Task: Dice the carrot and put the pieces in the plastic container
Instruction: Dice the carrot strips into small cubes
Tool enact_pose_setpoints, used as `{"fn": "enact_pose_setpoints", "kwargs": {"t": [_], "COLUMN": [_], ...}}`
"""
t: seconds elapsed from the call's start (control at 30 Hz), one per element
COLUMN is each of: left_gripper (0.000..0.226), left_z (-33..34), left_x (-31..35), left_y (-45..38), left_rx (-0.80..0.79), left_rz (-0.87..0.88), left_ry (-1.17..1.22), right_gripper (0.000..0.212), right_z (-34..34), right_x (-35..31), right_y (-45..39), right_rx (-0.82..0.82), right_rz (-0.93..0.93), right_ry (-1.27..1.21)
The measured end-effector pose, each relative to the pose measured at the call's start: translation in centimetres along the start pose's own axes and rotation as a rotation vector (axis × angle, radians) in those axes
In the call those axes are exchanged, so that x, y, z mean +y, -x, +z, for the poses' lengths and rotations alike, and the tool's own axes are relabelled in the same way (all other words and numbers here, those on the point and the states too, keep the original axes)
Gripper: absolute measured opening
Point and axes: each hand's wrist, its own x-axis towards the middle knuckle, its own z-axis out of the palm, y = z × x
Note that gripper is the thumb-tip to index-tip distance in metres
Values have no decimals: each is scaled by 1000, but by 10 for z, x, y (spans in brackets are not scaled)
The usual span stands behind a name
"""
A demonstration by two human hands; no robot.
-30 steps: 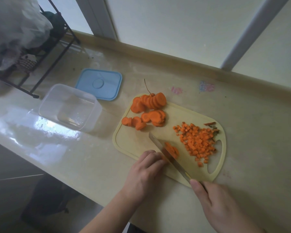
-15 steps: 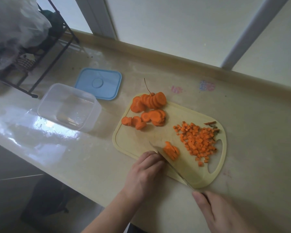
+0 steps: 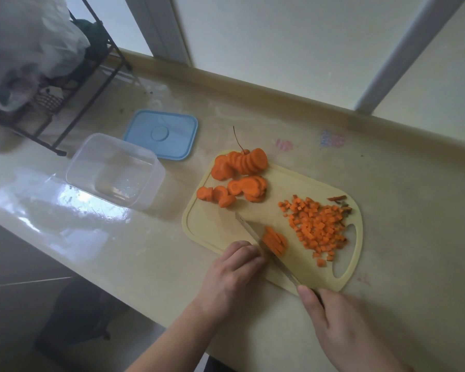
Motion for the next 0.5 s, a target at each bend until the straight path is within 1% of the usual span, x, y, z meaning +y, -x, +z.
{"fn": "enact_pose_setpoints", "kwargs": {"t": [0.1, 0.17, 0.23, 0.33, 0.4, 0.43, 0.5], "left_gripper": [32, 32, 32, 32, 29, 26, 18], "left_z": [-1, -1, -1, 2, 3, 2, -4], "left_x": [-1, -1, -2, -3, -2, -1, 2], "left_y": [-2, -3, -5, -11, -16, -19, -29], "left_rx": [-20, -31, -37, -44, -52, -60, -70], "left_rz": [15, 19, 31, 32, 25, 24, 27], "left_ry": [-8, -7, -7, -4, -1, 1, 9], "right_gripper": [73, 83, 89, 73, 58, 53, 50], "right_z": [-1, -5, -13, -30, -42, -47, -48], "right_x": [1, 1, 1, 1, 8, 10, 15], "right_y": [-1, 1, 7, 19, 26, 29, 29], "right_rx": [-2, -23, 2, 93, 173, 174, 171], "right_rz": [-20, -9, 19, 81, 91, 68, 64], "right_ry": [-10, -53, -125, -132, -157, -133, -101]}}
